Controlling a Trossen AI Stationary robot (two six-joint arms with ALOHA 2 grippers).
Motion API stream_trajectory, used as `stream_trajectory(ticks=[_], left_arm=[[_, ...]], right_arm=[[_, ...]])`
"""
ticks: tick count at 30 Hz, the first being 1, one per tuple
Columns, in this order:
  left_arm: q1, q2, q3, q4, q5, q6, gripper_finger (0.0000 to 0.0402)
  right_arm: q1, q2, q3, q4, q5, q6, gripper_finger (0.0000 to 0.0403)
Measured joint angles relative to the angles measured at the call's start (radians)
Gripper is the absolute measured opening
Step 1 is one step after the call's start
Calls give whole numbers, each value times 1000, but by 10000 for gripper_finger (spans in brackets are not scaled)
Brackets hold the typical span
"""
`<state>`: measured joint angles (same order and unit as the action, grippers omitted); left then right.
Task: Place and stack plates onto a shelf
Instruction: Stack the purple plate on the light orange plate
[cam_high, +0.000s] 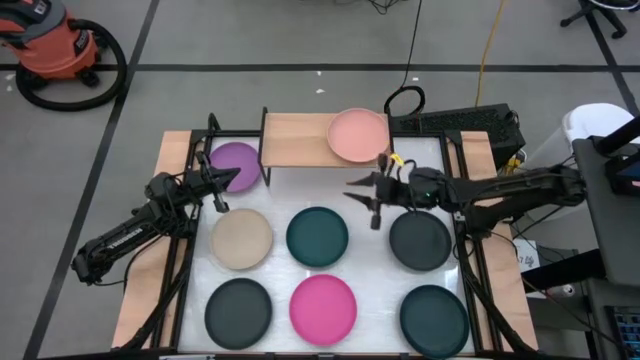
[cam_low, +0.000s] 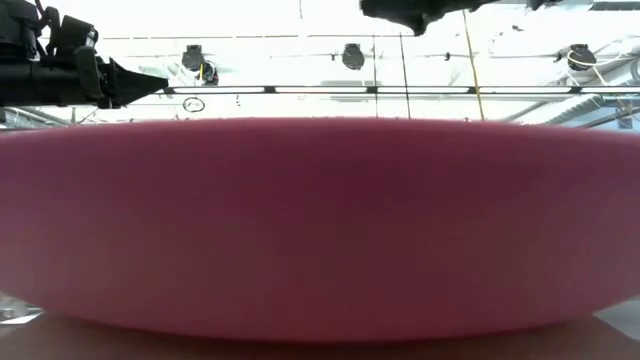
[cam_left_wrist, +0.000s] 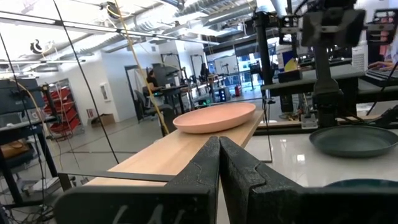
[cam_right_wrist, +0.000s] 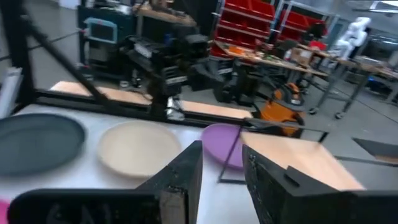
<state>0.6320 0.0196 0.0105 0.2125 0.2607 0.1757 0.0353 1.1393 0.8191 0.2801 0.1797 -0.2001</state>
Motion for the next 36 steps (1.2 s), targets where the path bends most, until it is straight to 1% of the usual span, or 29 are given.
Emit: stream_trajectory(ticks=[4,10,13,19,31,33,36], left_arm=[[0,0,0,1,0,0,17],[0,0,0,0,0,0,17],[0,0,0,1,0,0,17],[0,0,0,13,0,-6,17],[0,0,0,44,1,-134,17],[0,0,0,78,3,-158,17],[0,0,0,200,-9,-149,17]], right_arm=[[43,-44,-61,8,3,16,95],[83,-71,-166,175,4,16,95],[87,-78,-197,220,6,-3,95],[87,-86,-205,235,5,5,95],[87,-86,-205,262,2,58,95],[89,-86,-205,267,2,58,95],[91,-86,-205,271,2,58,95]])
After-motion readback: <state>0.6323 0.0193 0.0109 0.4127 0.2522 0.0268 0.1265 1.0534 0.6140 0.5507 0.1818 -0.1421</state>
